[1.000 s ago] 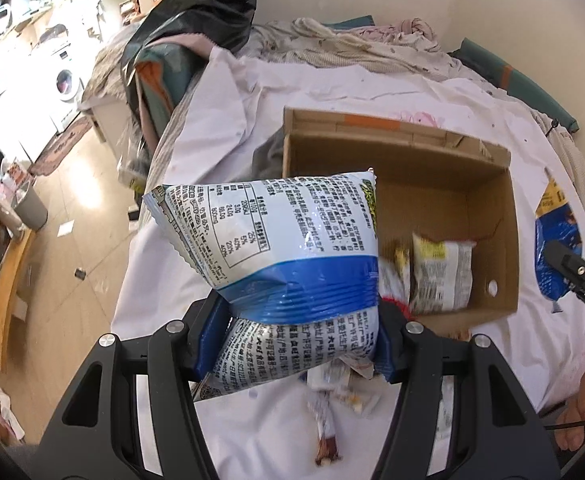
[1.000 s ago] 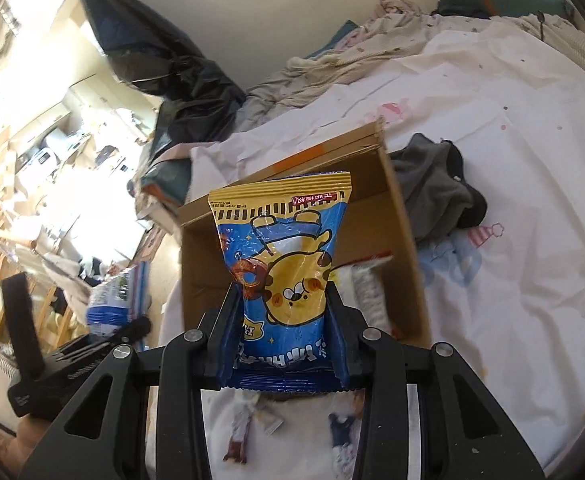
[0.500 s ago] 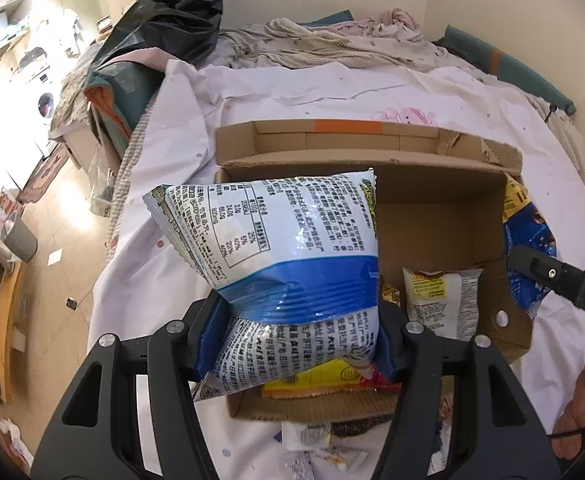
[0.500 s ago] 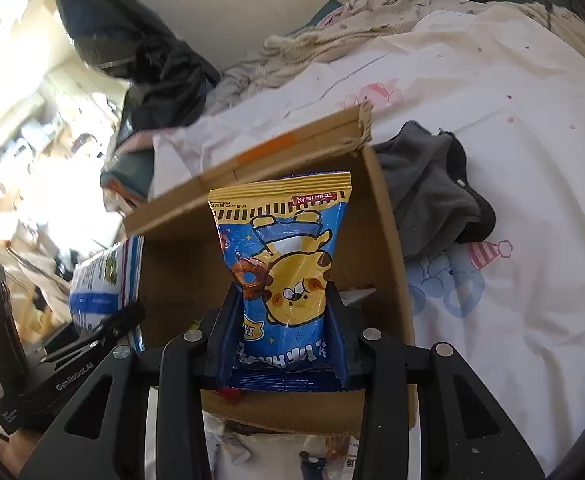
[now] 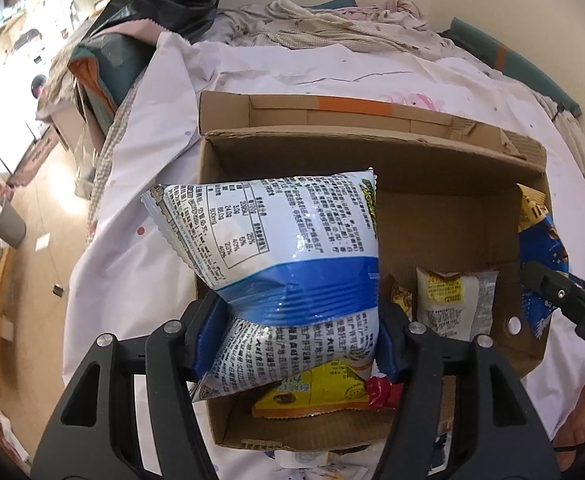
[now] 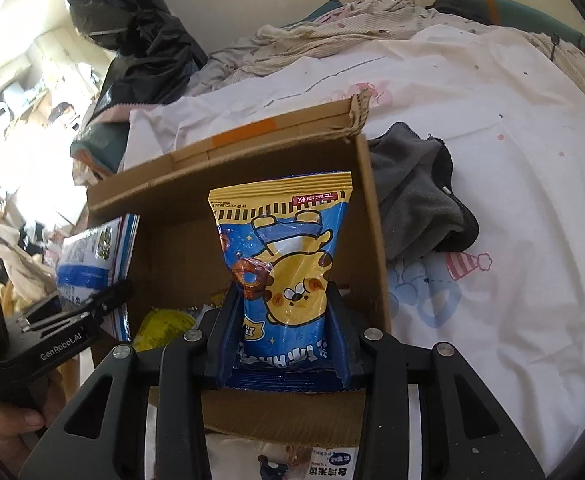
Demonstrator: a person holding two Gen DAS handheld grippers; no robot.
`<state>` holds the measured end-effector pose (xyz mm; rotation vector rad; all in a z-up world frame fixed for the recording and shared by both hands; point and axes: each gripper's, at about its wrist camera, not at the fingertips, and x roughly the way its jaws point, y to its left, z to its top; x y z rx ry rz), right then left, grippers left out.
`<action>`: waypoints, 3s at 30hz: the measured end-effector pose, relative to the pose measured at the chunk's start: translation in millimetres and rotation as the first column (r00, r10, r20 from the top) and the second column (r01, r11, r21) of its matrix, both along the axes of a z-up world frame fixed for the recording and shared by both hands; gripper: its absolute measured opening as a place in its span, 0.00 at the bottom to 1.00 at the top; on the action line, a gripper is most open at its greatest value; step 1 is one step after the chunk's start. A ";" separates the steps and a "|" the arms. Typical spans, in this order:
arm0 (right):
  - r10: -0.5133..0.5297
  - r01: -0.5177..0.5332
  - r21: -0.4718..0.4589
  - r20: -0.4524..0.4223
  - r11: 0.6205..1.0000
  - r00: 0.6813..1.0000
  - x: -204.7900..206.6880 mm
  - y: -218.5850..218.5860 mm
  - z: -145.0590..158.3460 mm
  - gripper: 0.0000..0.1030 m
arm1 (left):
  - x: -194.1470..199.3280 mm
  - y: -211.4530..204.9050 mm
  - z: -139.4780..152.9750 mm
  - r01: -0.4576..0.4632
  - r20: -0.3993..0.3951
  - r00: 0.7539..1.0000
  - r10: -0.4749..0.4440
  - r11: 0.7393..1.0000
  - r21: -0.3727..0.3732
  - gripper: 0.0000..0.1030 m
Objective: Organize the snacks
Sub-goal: 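Carry both bags over the cardboard box and open both tools to drop them, then withdraw both tools from the box toward the remaining snacks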
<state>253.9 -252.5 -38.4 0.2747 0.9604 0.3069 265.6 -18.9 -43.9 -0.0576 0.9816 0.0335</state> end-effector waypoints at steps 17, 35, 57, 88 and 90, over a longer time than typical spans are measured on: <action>-0.007 0.008 0.029 -0.027 1.000 1.000 4.3 -0.6 -1.9 0.54 | -2.0 -5.6 -0.9 0.030 -0.012 0.999 -0.030 1.000 -0.009 0.62; -0.044 0.041 0.104 0.030 0.994 0.999 -2.3 -8.9 11.7 0.88 | -14.5 1.1 10.9 -0.003 0.056 0.998 0.006 0.999 -0.043 0.89; -0.067 0.066 0.074 0.007 0.995 0.998 -62.1 -17.8 22.0 0.88 | -72.5 18.9 34.7 -0.007 0.072 0.997 0.011 0.998 -0.056 0.89; -0.090 0.129 0.106 -0.310 0.986 0.946 -118.7 -36.6 -40.3 0.88 | -115.8 42.3 -12.4 -0.091 -0.176 0.982 0.073 0.991 -0.098 0.89; -0.105 0.149 0.111 -0.327 0.983 0.939 -116.0 -39.5 -43.4 0.88 | -115.2 43.1 -19.1 -0.099 -0.196 0.978 0.076 0.989 -0.109 0.89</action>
